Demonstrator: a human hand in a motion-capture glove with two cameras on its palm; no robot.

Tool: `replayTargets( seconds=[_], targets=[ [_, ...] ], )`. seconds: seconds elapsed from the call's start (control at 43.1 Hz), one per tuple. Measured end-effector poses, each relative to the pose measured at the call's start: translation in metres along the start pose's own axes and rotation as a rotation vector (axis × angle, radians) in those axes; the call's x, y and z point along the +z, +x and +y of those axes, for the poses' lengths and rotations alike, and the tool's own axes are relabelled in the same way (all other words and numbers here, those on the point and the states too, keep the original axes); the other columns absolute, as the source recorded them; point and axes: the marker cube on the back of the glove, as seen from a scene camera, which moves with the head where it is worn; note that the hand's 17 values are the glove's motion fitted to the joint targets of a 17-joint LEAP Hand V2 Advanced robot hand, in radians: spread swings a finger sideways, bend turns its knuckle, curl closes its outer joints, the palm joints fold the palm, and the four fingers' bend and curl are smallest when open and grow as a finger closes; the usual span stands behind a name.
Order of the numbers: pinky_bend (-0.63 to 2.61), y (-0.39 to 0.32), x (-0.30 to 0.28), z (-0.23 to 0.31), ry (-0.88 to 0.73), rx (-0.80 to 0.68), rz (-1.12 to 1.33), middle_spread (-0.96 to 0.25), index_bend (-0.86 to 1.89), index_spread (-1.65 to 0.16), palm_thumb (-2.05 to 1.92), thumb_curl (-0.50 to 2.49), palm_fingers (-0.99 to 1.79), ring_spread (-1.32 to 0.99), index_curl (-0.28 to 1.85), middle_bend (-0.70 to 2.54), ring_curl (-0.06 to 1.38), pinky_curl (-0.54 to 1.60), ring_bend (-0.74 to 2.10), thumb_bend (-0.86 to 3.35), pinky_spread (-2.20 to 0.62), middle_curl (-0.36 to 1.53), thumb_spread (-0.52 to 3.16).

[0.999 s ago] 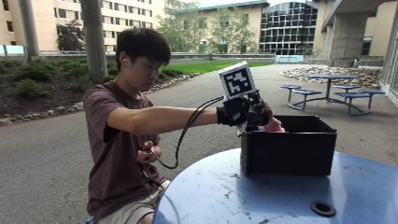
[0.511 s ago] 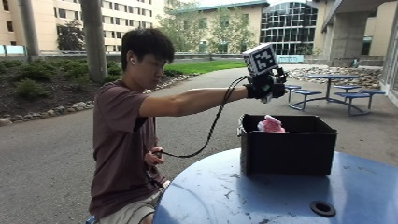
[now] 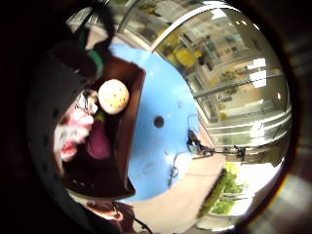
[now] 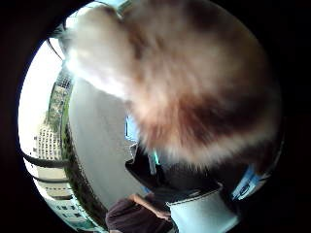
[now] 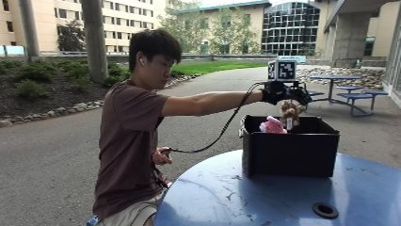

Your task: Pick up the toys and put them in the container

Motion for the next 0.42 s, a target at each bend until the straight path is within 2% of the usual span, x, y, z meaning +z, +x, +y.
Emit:
replayTargets(
  seconds=[0.023,0.046,0.093,0.232,0.418],
  targets=[
    [1.18,-0.002,0.002,-0.001,-0.021,-0.003,-0.001,-0.20,0.81,-0.16,0.05,0.60,-0.22,-0.30,0.89,1.17,0.72,0.83,1.41,-0.09,-0.39,0.80,1.09],
    [1.23,-0.004,0.003,-0.001,-0.027,-0.005,-0.005,-0.19,0.66,-0.17,0.00,0.58,-0.46,-0.26,0.83,1.00,0.69,0.82,1.33,-0.10,-0.35,0.74,1.09],
    [1.26,-0.006,0.005,-0.002,-0.015,-0.010,-0.013,-0.15,0.46,-0.19,-0.05,0.55,-0.60,-0.21,0.73,0.78,0.62,0.77,1.17,-0.09,-0.28,0.66,1.10],
    [1.16,-0.007,0.007,0.000,0.015,-0.020,-0.044,-0.08,0.17,-0.22,-0.10,0.47,-0.43,-0.12,0.54,0.43,0.48,0.67,0.89,-0.08,-0.14,0.52,1.12],
    [1.00,-0.014,0.009,-0.001,0.033,-0.004,-0.059,-0.04,0.10,-0.24,-0.10,0.39,-0.29,-0.07,0.43,0.24,0.39,0.57,0.69,-0.08,-0.05,0.44,1.15]
  ],
)
